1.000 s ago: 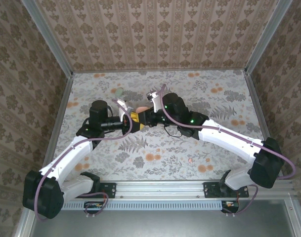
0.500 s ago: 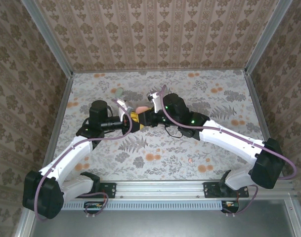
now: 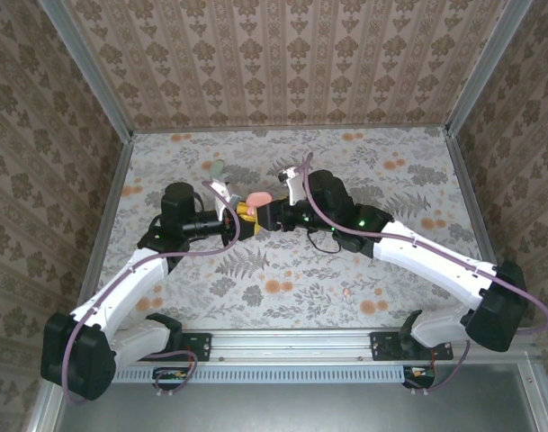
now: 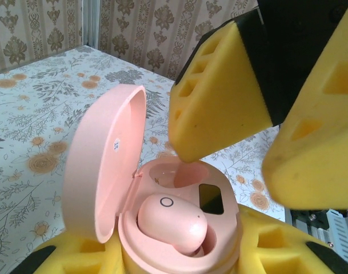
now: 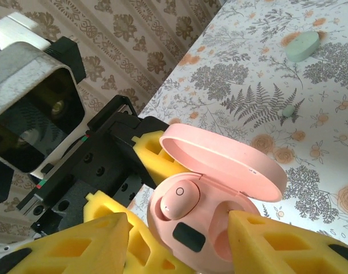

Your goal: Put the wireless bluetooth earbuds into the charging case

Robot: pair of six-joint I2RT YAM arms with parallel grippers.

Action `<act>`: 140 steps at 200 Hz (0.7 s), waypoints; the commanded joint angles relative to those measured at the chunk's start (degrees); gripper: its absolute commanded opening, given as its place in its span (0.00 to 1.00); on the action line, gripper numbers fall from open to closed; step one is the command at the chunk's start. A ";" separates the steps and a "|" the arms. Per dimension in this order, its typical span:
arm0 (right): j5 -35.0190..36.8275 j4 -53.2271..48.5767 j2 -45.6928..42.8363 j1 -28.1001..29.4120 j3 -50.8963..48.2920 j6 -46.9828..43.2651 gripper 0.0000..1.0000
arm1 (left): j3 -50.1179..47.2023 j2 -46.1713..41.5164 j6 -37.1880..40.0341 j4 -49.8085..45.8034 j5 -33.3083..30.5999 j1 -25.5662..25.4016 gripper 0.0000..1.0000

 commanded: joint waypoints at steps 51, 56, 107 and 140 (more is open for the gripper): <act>-1.56 -8.80 -5.43 -0.98 4.71 -0.36 0.49 | 0.56 1.97 -4.39 4.95 -0.44 1.00 0.08; -1.44 -9.59 -5.71 -1.16 4.87 -0.23 0.49 | 0.55 2.24 -4.77 5.13 -0.31 1.11 0.08; 3.51 -27.66 -7.69 -9.74 4.21 5.90 0.48 | -0.17 3.72 -7.14 4.95 -0.58 2.92 0.07; 7.38 -41.11 -9.06 -16.19 -0.40 7.55 0.46 | -0.15 4.29 -7.60 4.70 0.02 3.73 0.07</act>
